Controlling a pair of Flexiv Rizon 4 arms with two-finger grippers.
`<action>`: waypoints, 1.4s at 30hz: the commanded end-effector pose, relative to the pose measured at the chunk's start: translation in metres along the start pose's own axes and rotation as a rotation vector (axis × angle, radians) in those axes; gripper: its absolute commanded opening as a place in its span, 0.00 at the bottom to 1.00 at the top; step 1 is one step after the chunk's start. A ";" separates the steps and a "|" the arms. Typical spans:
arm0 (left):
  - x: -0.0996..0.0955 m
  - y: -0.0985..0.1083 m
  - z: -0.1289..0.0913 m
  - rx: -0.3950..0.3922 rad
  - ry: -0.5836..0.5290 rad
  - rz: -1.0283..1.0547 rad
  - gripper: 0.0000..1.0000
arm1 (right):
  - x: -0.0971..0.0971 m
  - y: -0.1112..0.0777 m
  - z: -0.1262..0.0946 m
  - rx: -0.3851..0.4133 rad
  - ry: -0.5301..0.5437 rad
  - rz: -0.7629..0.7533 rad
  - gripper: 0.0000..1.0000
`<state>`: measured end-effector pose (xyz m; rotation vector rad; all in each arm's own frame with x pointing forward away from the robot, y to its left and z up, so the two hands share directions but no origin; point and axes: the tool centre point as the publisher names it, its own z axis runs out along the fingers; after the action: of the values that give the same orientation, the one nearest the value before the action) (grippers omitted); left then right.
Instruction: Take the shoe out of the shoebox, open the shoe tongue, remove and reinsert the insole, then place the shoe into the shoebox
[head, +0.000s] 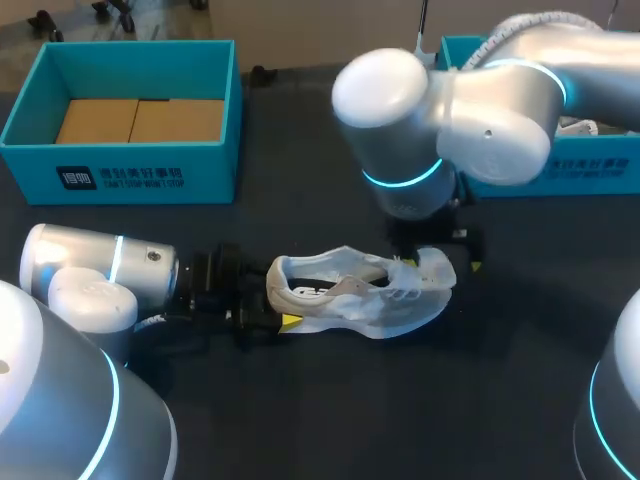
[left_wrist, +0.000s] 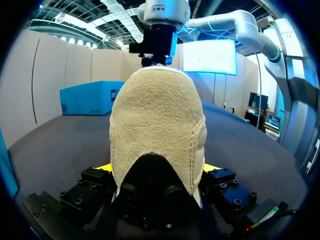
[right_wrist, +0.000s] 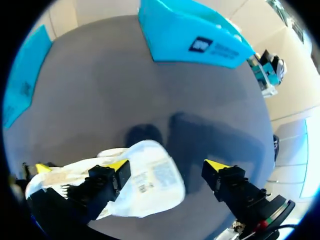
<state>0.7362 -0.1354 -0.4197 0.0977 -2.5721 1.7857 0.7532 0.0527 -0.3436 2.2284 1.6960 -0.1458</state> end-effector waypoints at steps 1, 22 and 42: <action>0.000 0.000 0.000 -0.001 -0.001 0.000 0.00 | 0.001 -0.001 -0.015 -0.067 0.042 -0.007 1.00; 0.000 0.000 0.000 -0.001 -0.001 0.000 0.00 | 0.056 0.015 -0.105 -0.450 0.071 -0.733 1.00; 0.000 0.000 0.000 -0.001 -0.001 0.000 0.00 | 0.089 -0.016 -0.107 -0.415 0.167 -1.339 0.75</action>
<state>0.7364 -0.1351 -0.4199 0.0979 -2.5721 1.7864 0.7490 0.1828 -0.2679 0.8991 2.4591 0.0764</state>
